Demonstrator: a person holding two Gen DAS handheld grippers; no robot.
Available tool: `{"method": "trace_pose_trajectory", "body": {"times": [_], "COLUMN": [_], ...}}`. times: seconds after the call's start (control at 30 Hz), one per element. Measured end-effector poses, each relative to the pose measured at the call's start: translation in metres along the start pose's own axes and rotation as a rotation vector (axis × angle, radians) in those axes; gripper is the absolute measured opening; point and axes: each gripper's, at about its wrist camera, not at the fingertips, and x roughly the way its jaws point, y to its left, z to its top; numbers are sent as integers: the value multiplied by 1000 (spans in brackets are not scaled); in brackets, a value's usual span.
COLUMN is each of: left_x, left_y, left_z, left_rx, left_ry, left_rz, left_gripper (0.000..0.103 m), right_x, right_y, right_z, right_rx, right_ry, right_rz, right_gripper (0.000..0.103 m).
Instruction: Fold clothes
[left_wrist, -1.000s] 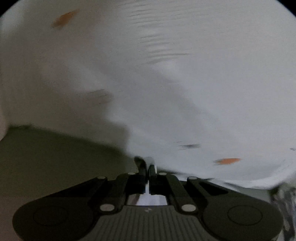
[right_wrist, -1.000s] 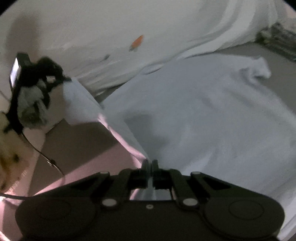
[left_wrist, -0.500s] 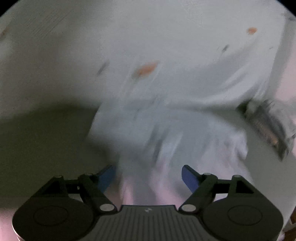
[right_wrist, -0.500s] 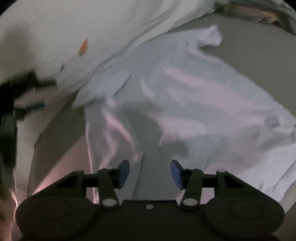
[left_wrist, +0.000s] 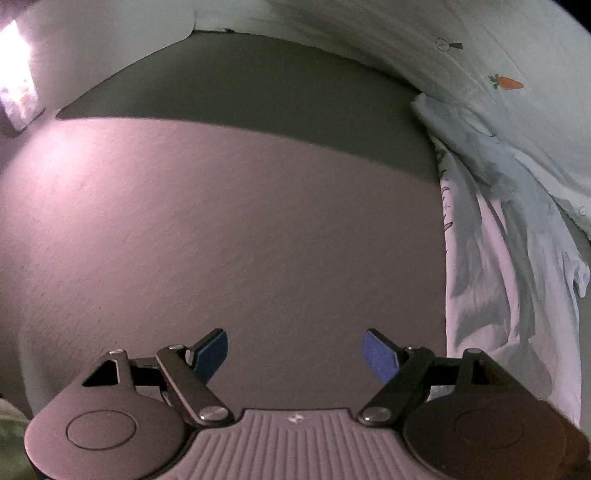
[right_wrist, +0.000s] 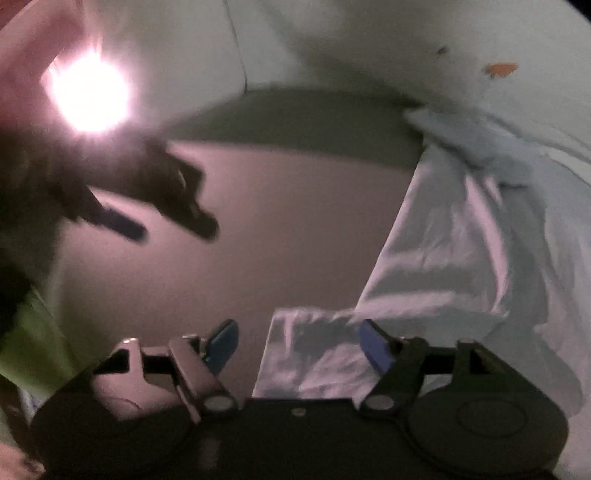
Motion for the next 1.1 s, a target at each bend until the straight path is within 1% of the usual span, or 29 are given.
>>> {"method": "trace_pose_trajectory", "body": {"times": [0.03,0.07,0.1,0.13,0.17,0.2,0.27,0.3,0.33,0.43,0.47,0.6,0.67,0.7,0.77,0.8,0.83,0.87,0.9,0.93,1.03,1.1], "left_x": [-1,-3,-5,-7,-9,-11,-10,-9,-7,-2,0,12,13,13,14,14,14,14,15,15,13,12], "left_y": [1,4,9,11,13,16,14,10,9,-4,-10,-41,-55,-63,-77,-84,-91,-98,-105,-109,-121,-127], "left_z": [-1,-3,-3,-5,-8,-10,-12,-11,-12,-16,-18,-30,-44,-50,-64,-71,-78,-84,-91,-96,-112,-116], "left_rx": [-3,3,15,31,46,62,98,118,140,203,224,311,353,374,416,437,458,479,499,517,570,560], "left_ry": [-2,-5,-7,-4,-1,2,9,11,12,25,32,75,82,86,92,96,99,102,105,106,105,124], "left_rz": [-11,-23,-31,-41,-50,-60,-88,-98,-108,-147,-162,-218,-228,-233,-243,-248,-253,-258,-256,-236,-171,-128], "left_gripper": [81,81,81,81,81,81,81,81,81,81,81,81,81,81,79,77,50,28,23,20,19,19], "right_x": [9,6,3,-1,-4,-18,-53,-69,-83,-98,-101,-111,-116,-119,-124,-127,-129,-132,-131,-131,-134,-136], "right_y": [4,3,2,1,-1,-4,-16,-22,-29,-63,-65,-72,-75,-77,-80,-81,-83,-84,-91,-99,-126,-150], "right_z": [-1,-3,-5,-8,-10,-13,-22,-28,-38,-75,-79,-91,-97,-100,-106,-109,-112,-115,-111,-109,-101,-94], "right_rx": [-8,19,48,76,105,155,281,346,417,725,740,785,807,819,841,852,863,875,864,845,796,781], "right_ry": [28,16,2,-12,-27,-55,-126,-143,-149,-74,-73,-77,-79,-80,-82,-83,-84,-85,-77,-78,-82,-92], "right_rz": [-42,-57,-71,-85,-100,-109,-113,-132,-161,-205,-206,-205,-205,-205,-204,-204,-204,-204,-195,-192,-183,-169], "right_gripper": [36,27,15,9,8,8,7,7,7,9,11,25,42,56,57,57,57,57,57,57,57,57]}}
